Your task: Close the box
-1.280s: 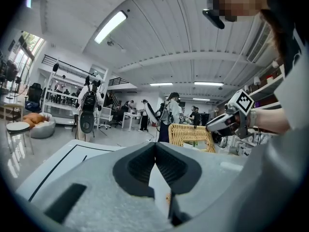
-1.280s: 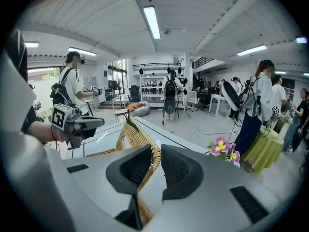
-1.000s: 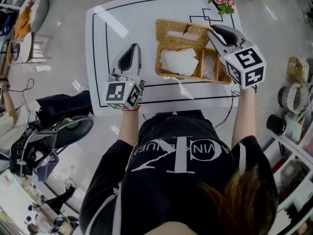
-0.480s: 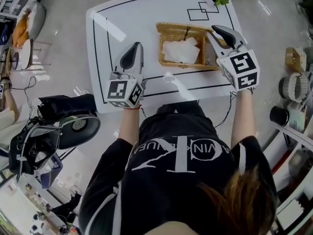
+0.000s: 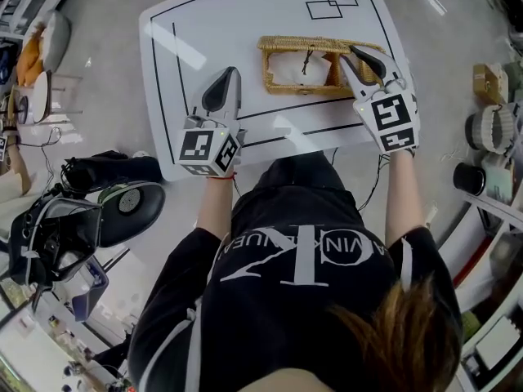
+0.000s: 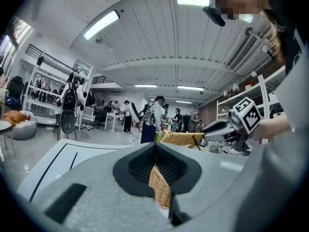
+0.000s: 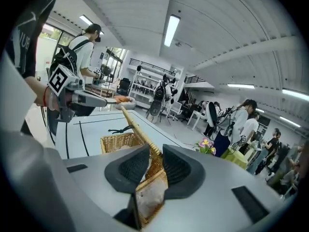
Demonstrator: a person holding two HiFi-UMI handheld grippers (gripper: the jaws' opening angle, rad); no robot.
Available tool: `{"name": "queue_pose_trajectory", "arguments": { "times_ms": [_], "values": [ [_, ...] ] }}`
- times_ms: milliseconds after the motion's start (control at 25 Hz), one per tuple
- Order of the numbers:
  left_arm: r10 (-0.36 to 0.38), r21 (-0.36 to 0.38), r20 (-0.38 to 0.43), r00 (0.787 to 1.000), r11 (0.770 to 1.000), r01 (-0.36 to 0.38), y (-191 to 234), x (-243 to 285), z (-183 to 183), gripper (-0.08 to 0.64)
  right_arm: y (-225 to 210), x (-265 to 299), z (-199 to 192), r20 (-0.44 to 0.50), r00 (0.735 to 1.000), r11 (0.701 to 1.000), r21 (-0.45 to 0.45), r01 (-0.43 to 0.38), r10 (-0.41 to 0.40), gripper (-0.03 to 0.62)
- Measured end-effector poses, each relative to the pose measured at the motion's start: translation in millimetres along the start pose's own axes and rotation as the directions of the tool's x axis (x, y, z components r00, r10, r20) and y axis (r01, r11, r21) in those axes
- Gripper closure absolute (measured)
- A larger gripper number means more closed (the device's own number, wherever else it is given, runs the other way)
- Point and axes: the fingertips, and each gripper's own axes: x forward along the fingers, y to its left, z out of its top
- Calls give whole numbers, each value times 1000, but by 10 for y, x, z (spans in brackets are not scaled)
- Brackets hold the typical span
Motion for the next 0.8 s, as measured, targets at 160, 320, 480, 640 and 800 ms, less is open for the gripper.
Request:
{"name": "queue_pose_trajectory", "arguments": {
  "times_ms": [160, 320, 480, 640, 800],
  "values": [
    [-8, 8, 13, 1000, 1000, 8, -211, -24, -15, 549, 70, -156, -179, 2, 1000, 1000, -19, 17, -17, 503],
    [4, 14, 22, 1000, 1000, -4, -319, -55, 3, 549, 126, -269, -300, 8, 1000, 1000, -11, 3, -3, 499],
    [28, 9, 19, 999, 1000, -28, -334, -75, 30, 549, 180, -313, -346, 11, 1000, 1000, -11, -17, 18, 494],
    [44, 0, 2, 999, 999, -44, -410, -81, -27, 549, 262, -310, -473, 2, 999, 999, -23, -46, 47, 486],
    [55, -6, -2, 998, 998, -55, -470, -87, -44, 549, 323, -293, -583, -10, 997, 997, -20, -75, 75, 479]
  ]
}}
